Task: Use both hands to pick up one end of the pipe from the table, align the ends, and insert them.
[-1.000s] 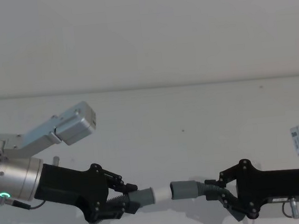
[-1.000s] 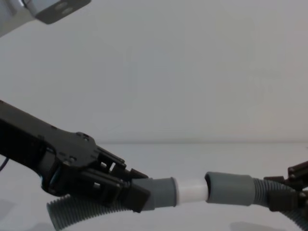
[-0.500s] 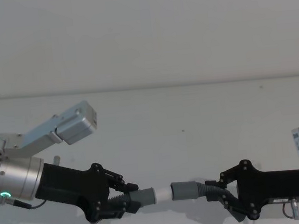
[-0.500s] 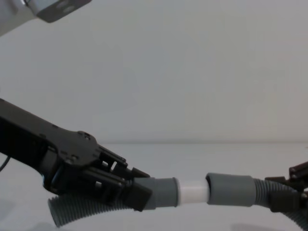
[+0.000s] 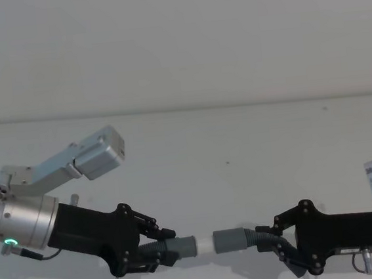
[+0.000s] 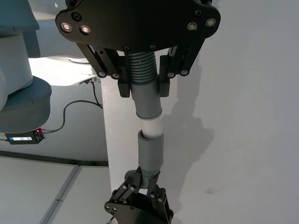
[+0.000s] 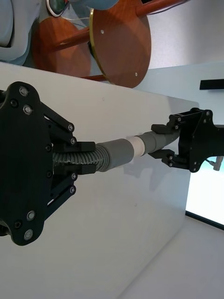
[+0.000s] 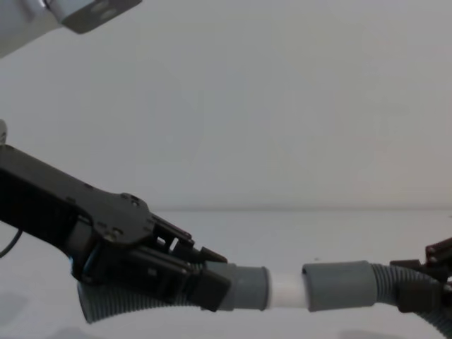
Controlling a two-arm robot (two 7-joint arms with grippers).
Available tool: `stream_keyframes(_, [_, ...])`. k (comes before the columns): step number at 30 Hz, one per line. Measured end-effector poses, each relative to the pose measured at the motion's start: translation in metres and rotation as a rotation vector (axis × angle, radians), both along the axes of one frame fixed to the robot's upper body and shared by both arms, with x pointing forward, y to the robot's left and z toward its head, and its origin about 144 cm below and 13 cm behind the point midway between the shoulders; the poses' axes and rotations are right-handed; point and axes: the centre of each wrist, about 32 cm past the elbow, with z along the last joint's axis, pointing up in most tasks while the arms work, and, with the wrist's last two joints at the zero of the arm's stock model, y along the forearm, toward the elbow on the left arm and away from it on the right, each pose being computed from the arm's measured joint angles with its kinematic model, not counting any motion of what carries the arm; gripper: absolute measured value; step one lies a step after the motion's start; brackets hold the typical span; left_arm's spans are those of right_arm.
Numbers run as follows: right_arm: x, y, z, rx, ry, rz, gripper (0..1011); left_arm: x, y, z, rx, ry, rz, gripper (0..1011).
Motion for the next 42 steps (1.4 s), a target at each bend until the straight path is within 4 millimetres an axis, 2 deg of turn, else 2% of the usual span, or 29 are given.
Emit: stream_keyframes(42, [0.0010,0.0010,0.0009,0.004,-0.003,0.003,128,-0.0004,-0.0041,0.0007,-0.005,-0.001,0.002,351])
